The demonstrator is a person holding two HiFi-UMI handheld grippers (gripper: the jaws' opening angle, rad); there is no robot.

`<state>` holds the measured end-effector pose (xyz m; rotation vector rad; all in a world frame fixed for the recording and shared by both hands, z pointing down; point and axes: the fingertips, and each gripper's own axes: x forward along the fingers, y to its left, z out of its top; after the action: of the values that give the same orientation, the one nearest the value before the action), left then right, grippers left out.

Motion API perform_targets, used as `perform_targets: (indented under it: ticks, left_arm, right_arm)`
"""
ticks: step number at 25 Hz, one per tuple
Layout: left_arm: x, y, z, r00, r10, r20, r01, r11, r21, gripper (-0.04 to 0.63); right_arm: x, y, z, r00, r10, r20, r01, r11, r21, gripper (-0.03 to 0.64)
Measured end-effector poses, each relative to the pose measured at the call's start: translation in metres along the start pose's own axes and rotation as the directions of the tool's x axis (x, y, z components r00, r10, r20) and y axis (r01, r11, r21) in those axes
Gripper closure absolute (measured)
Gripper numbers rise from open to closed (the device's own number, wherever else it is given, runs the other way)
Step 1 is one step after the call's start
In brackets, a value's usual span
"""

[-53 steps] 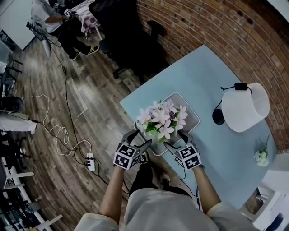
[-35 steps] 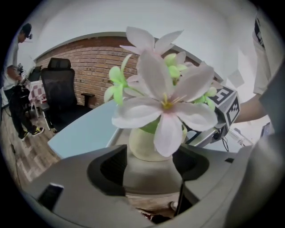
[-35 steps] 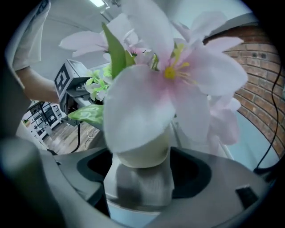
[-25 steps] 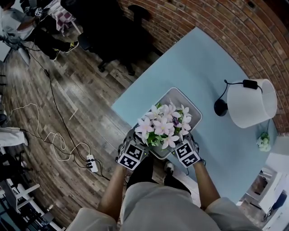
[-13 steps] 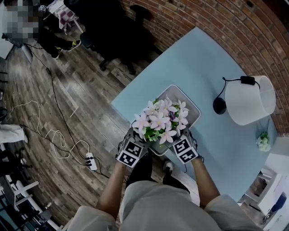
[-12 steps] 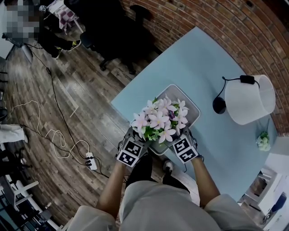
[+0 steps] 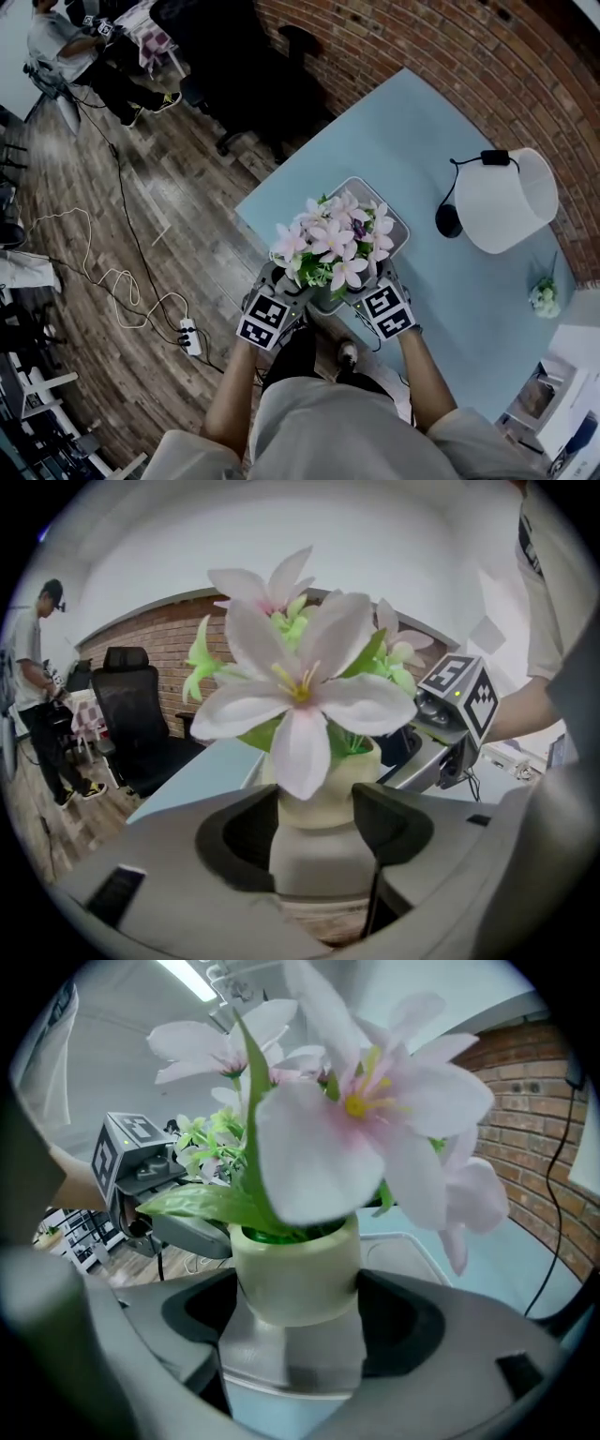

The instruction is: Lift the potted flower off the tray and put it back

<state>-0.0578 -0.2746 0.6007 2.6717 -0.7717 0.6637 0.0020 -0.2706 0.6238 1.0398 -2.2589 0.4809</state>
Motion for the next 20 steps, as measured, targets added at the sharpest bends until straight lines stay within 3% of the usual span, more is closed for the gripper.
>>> perform_targets:
  ticks: [3,11,20]
  left_arm:
    - [-0.016,-0.011,0.014,0.999,0.026,0.037,-0.026,1.0,-0.001,0.318]
    - [-0.063,-0.046,0.057,0.983,0.123,0.134,-0.135,0.987,0.082,0.324]
    - [-0.113,-0.106,0.087,0.972,0.151,0.178,-0.164,0.985,0.059,0.327]
  right_arm:
    - [-0.016,0.008,0.01,0.999,0.021,0.024,-0.021,1.0,0.009,0.193]
    - [-0.071,0.031,0.044,0.993,0.042,0.112,-0.039,0.999,-0.03,0.192]
    - [-0.146,0.065,0.057,0.986,0.04,0.163,-0.028,0.997,-0.074,0.192]
